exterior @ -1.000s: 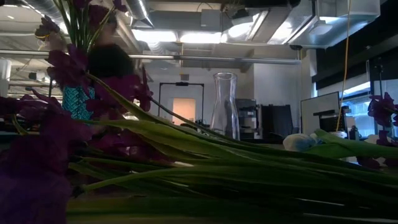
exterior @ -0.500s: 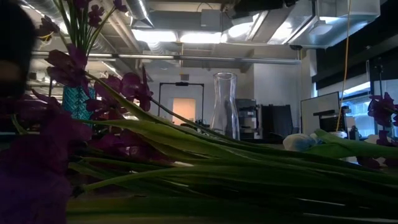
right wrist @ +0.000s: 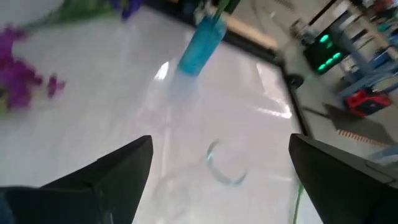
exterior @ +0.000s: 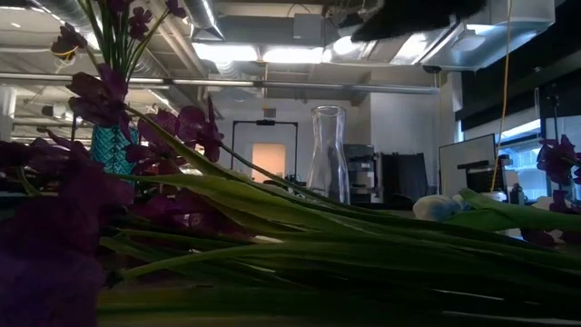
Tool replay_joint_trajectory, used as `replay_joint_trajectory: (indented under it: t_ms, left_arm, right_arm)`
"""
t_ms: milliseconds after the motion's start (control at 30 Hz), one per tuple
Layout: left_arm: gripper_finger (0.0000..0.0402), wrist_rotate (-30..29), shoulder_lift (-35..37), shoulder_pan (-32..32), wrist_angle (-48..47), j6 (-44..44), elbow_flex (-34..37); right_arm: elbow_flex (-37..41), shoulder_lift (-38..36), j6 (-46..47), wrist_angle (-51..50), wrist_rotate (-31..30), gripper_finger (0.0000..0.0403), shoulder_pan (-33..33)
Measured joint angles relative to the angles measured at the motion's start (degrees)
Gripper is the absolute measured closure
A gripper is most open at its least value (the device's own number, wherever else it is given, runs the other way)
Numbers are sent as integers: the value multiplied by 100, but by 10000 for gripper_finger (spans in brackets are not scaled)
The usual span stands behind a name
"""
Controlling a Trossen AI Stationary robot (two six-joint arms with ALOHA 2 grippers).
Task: Sort flowers into vase by color
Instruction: Put the violet flowers into the blue flower vase
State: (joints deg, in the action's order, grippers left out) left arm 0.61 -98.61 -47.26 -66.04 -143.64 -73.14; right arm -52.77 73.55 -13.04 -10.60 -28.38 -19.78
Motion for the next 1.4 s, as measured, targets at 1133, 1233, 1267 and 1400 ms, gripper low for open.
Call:
replay_joint_trajectory:
  t_ms: [1133,1233,1267,1400]
  left_arm:
    - [190,-1213,-957,1246,1007,971,505]
    - [190,-1381,-955,1292,998,999,505]
    - [190,-1518,-955,1288,994,910,501]
    - [190,-1897,-955,1191,936,633,334]
  right_arm:
    - [2,-12,533,-1806,-395,40,-1584]
    - [2,-12,531,-1848,-418,40,-1584]
    - [2,-12,531,-1846,-418,40,-1584]
    - [2,-12,509,-1847,-467,40,-1584]
